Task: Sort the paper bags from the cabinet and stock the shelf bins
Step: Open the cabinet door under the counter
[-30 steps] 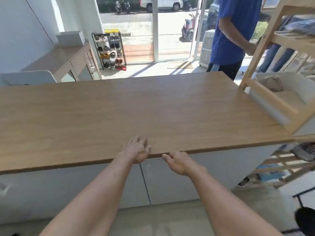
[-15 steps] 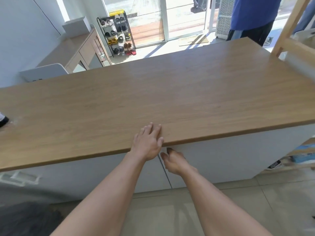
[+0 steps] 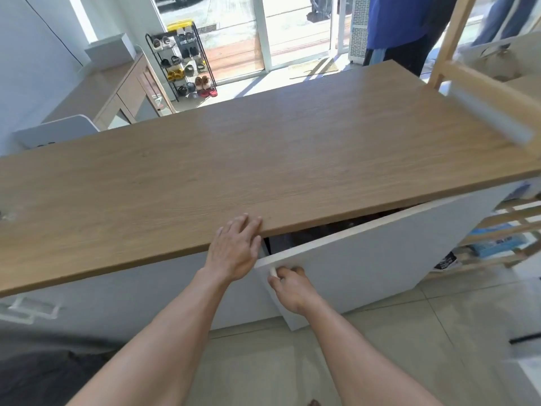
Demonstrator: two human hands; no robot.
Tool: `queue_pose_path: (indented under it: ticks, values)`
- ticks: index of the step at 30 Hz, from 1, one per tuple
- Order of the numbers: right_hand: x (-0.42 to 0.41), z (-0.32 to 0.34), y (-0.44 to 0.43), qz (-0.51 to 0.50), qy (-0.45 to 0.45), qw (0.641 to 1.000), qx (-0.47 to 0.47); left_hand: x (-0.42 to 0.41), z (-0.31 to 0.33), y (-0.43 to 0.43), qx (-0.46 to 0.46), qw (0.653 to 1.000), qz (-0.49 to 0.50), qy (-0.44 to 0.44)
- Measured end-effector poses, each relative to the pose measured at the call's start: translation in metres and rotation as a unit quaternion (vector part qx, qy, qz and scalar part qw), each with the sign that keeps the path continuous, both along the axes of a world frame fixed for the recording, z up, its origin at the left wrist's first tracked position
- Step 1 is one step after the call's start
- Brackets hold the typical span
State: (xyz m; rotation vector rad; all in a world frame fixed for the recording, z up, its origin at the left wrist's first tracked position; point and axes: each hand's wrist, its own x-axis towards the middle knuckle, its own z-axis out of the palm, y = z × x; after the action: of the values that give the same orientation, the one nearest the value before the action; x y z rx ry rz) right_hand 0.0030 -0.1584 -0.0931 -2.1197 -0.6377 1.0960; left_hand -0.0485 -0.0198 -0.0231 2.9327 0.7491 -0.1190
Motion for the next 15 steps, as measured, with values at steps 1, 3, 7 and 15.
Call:
queue_pose_path:
  ticks: [1,3,7,15]
  values:
    - [-0.004,0.000,-0.007,0.001,0.002,1.000,0.004,-0.002,0.000,-0.006,0.013,1.000,-0.012,-0.013]
    - [-0.012,0.002,-0.023,0.008,0.006,1.000,0.004,-0.003,0.001,-0.020,0.037,0.998,-0.040,-0.030]
    - [-0.029,0.007,-0.060,0.041,0.010,0.999,-0.016,0.006,0.003,-0.056,0.070,0.990,-0.117,-0.026]
    - [-0.052,0.024,-0.158,0.099,0.025,0.989,-0.102,0.014,0.000,-0.171,0.061,0.956,-0.268,0.106]
